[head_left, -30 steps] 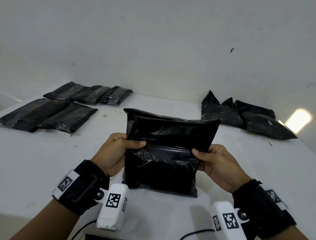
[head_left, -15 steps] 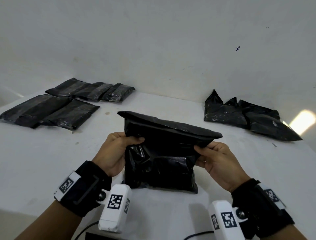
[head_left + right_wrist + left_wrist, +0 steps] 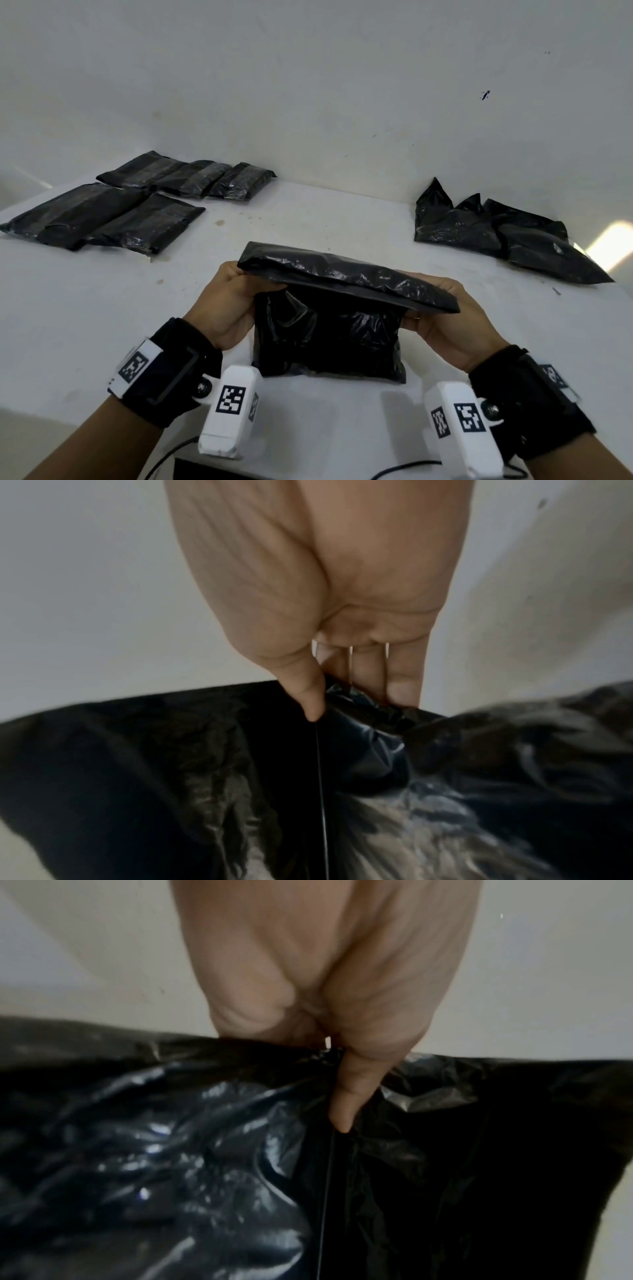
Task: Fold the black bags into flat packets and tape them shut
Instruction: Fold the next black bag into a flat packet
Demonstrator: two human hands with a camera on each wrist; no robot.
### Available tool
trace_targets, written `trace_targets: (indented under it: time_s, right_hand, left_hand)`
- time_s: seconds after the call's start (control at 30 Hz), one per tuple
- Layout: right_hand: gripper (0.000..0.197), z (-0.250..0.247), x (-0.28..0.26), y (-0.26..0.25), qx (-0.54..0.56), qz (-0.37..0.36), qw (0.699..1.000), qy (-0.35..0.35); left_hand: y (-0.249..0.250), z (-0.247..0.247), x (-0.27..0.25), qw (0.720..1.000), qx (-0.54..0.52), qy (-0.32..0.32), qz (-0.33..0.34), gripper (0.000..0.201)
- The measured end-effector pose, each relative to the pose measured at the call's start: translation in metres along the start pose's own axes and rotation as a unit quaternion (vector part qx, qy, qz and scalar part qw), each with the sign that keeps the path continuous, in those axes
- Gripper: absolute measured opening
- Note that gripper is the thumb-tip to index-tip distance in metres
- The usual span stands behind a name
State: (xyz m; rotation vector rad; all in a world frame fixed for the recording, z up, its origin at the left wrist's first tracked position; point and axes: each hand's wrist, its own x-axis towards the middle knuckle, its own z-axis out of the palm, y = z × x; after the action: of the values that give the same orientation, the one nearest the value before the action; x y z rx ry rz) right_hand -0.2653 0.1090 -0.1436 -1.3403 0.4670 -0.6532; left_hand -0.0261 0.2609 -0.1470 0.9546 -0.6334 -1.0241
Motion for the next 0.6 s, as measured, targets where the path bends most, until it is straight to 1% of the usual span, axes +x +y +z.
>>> trace_targets:
  time_s: [0.07,0.13,0.17,0.2,0.23,0.3,0.33,0.37,0.43,0.47,0.53,0.57,0.6]
  right_hand:
    - [0.063,-0.004,0.001,0.001,0.01,0.011,1.0,-0.015]
    - [0.066,-0.002,0.001,0.0,0.013,0.017,0.999,-0.03]
    - [0.069,-0.002,0.001,-0.001,0.009,0.019,0.999,-0.033]
    - [0.072,-0.002,0.001,-0.001,0.006,0.025,0.999,-0.03]
    - [0.075,-0.003,0.002,0.0,0.005,0.032,0.999,-0.024]
    - [0.076,-0.005,0.001,0.0,0.012,0.042,0.999,-0.014]
    - [0.072,-0.005,0.001,0.001,0.011,0.048,0.999,-0.013]
    - [0.061,-0.005,0.0,0.001,0.008,0.054,0.998,-0.018]
    - [0.022,-0.002,0.0,0.0,0.018,0.064,0.998,-0.005]
    - [0.018,0.0,0.0,0.0,0.024,0.066,0.998,0.004]
    - [0.05,-0.002,0.002,0.002,0.009,0.088,0.996,0.018]
    - [0.058,-0.002,0.002,0.002,0.007,0.096,0.995,0.021]
    - [0.062,-0.001,0.001,0.002,0.007,0.103,0.994,0.024]
  left_hand:
    - [0.001,-0.003,-0.001,1.0,0.007,-0.012,-0.008,0.023]
    - [0.003,-0.006,-0.003,0.999,0.016,-0.03,-0.01,0.023]
    - [0.004,-0.008,-0.005,0.999,0.028,-0.043,-0.01,0.025]
    - [0.006,-0.011,-0.006,0.996,0.064,-0.055,-0.009,0.031]
    - [0.01,-0.012,-0.008,0.99,0.128,-0.059,-0.004,0.032]
    - [0.018,-0.013,-0.01,0.96,0.27,-0.064,0.023,0.016]
    - [0.02,-0.014,-0.01,0.946,0.313,-0.076,0.033,0.02]
    - [0.022,-0.014,-0.011,0.938,0.333,-0.09,0.034,0.026]
    - [0.025,-0.013,-0.013,0.935,0.335,-0.115,0.026,0.037]
    - [0.023,-0.014,-0.013,0.937,0.327,-0.118,0.024,0.039]
    - [0.019,-0.018,-0.012,0.947,0.303,-0.104,0.02,0.033]
    - [0.017,-0.019,-0.012,0.951,0.295,-0.096,0.018,0.033]
    - [0.015,-0.02,-0.012,0.954,0.286,-0.091,0.015,0.033]
